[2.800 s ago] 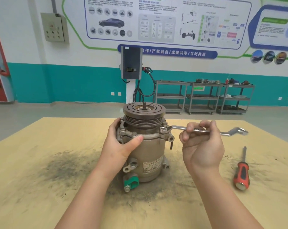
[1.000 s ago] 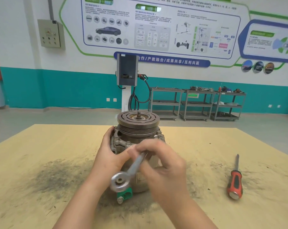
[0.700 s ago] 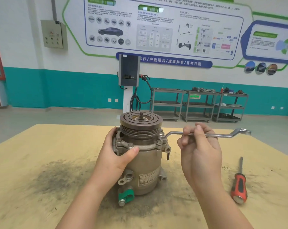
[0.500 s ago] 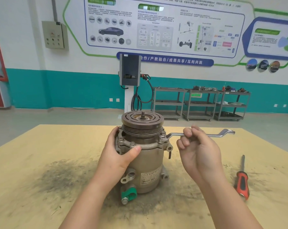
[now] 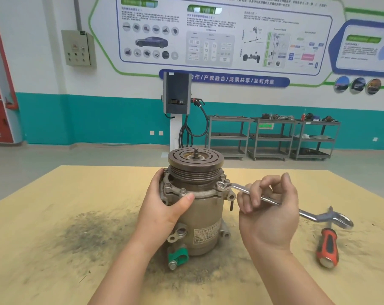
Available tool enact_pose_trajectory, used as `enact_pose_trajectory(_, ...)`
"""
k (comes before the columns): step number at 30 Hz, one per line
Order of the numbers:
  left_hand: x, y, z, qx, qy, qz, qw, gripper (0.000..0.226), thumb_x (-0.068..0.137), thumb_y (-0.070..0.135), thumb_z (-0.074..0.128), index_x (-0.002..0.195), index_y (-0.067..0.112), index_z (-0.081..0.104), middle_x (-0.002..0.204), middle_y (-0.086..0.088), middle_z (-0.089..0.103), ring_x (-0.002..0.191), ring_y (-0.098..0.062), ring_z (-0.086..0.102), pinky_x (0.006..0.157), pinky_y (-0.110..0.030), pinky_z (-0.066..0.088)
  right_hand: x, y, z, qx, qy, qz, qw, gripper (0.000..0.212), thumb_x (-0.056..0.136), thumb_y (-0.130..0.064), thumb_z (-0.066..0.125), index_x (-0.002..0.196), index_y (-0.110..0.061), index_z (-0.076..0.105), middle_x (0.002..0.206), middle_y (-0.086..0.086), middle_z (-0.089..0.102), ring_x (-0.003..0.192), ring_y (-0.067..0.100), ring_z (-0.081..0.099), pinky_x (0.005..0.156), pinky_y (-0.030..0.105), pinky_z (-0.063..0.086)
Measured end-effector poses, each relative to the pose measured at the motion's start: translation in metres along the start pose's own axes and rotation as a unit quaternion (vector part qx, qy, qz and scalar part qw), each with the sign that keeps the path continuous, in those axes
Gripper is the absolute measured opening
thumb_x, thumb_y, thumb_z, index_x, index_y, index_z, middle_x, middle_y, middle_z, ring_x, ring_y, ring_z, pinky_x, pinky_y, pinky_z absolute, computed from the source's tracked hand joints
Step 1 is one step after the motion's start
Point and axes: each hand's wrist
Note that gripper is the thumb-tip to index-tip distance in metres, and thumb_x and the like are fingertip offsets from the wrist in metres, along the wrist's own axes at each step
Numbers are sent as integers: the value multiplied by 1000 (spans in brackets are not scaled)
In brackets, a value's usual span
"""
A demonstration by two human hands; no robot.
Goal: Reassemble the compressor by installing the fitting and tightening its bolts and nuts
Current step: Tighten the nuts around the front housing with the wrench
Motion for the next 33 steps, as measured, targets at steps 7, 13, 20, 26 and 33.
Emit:
enact_pose_trajectory(7, 6, 1, 2, -41, -9, -26, 999, 105, 46, 57, 84, 139, 33, 43, 125, 7, 65, 114, -10, 63, 102, -40, 49, -37, 26, 6, -423, -266, -295, 814, 2, 83, -14, 68, 84, -15, 67, 83, -7, 66, 76, 12, 62, 64, 32, 51)
enact_pose_trajectory(13, 8, -5, -1, 23, -9, 6, 1000, 83, 66, 29, 81, 135, 37, 35, 128, 27, 47, 122, 1, 49, 89, -6, 41, -25, 9, 9, -453, -278, -315, 786, 9, 88, -12, 66, 94, -7, 71, 102, 1, 69, 99, 8, 64, 87, 23, 52)
enact_pose_trajectory(20, -2, 0, 2, -12, 7, 5, 1000, 102, 57, 68, 77, 145, 39, 34, 131, 24, 55, 119, 0, 56, 101, -32, 49, -4, -17, 8, -126, -67, -129, 981, 18, 93, -14, 33, 89, -13, 50, 67, 6, 63, 52, 19, 52, 56, 20, 46)
enact_pose_trajectory(26, -1, 2, 4, -16, 10, 5, 1000, 112, 53, 64, 73, 150, 36, 25, 123, 39, 46, 118, 11, 50, 93, -14, 45, 18, -11, -3, -12, 20, 70, 997, 24, 96, -8, 29, 86, -6, 50, 61, 9, 57, 47, 20, 46, 47, 23, 43)
enact_pose_trajectory(33, -1, 0, 3, -15, 1, 10, 1000, 109, 54, 66, 74, 149, 38, 26, 125, 35, 50, 117, 12, 52, 90, -12, 48, 29, -9, -9, -34, 28, 103, 994, 21, 89, -1, 30, 93, -8, 49, 55, 6, 53, 42, 18, 41, 45, 23, 39)
Point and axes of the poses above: each hand's wrist, its own x-axis towards the middle knuckle, its own z-axis out of the palm, y = z × x
